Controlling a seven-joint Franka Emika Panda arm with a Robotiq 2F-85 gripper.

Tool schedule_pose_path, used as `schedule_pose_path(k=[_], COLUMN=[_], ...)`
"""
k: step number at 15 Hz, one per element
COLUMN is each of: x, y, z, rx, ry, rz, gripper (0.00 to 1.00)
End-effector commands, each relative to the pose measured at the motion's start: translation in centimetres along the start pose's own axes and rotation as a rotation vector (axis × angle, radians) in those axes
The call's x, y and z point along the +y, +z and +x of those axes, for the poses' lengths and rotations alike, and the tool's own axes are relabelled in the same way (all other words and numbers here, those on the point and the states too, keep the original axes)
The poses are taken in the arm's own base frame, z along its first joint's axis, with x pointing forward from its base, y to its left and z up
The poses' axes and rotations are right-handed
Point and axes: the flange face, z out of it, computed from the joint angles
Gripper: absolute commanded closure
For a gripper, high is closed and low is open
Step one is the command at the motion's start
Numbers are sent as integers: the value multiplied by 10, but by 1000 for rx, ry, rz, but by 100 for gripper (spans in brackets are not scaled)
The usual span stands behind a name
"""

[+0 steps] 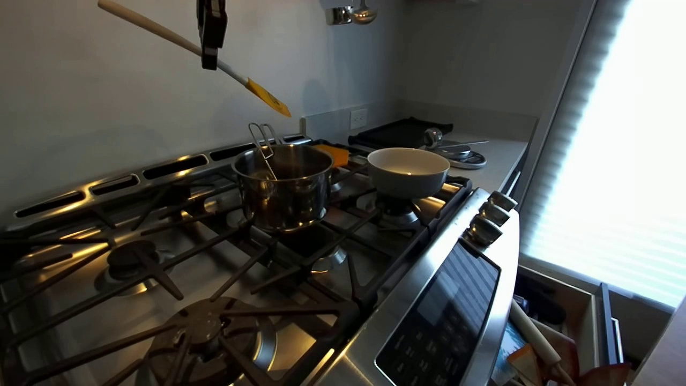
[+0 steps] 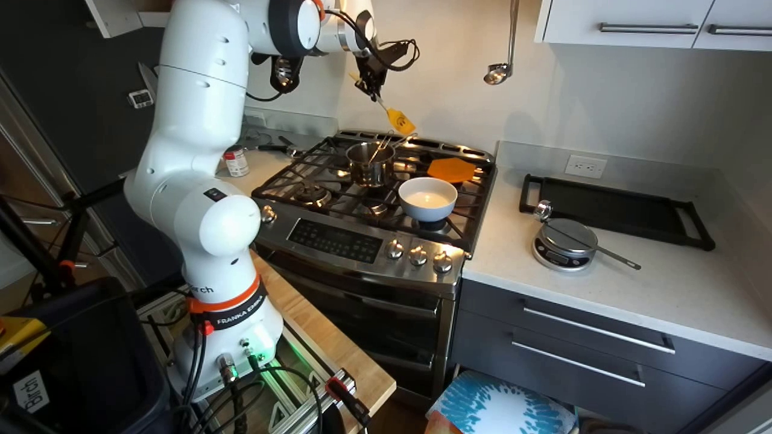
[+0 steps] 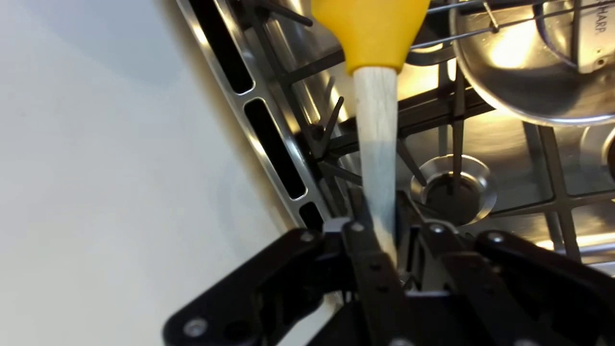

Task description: Put the yellow spatula in the pot

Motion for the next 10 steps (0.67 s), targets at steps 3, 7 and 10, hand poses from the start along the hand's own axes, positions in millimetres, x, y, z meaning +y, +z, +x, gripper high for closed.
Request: schedule_pose_path(k=[3, 7, 10], x=[-10, -27, -38], y=[-20, -20, -6], z=[13, 30, 34], rx=[-67, -78, -87], ry=[121, 212, 299], rz=[42, 104, 122], gripper=[96, 96, 96])
